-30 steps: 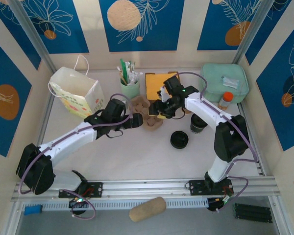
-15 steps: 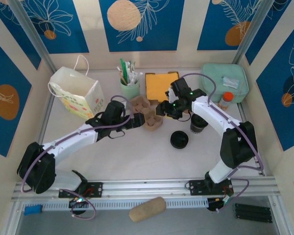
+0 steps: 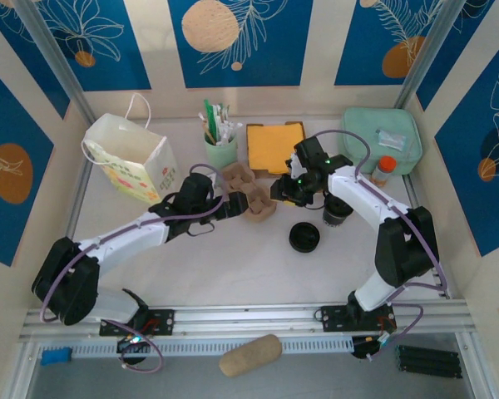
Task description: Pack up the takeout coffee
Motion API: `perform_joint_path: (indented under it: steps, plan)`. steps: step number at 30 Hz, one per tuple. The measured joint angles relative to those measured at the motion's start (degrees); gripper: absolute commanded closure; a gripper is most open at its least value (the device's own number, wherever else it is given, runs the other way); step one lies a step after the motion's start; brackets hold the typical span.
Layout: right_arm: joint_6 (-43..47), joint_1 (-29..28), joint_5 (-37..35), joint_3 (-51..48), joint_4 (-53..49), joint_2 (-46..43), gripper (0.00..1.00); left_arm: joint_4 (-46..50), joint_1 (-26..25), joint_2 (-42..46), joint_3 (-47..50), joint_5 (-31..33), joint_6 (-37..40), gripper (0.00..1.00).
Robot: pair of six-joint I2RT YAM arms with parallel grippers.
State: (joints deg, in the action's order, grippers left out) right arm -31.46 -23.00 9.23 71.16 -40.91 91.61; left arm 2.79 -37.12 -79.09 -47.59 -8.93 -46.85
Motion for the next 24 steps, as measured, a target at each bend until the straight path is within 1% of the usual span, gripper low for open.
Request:
perform_joint_path:
  steps: [6, 17, 24]
  plan:
    - [-0.5, 0.0, -0.02, 0.02, 1.14, 1.07, 0.64, -0.35, 0.0, -0.28, 0.04, -0.13, -0.26, 0.01]
    - [-0.52, 0.22, -0.04, 0.02, 2.16, 4.98, 0.65, -0.7, 0.0, -1.09, 0.04, -0.96, -0.28, 0.01]
    - [-0.52, 0.28, -0.02, 0.02, 2.91, 5.9, 0.69, -0.7, 0.0, -1.16, 0.04, -1.16, -0.28, 0.0]
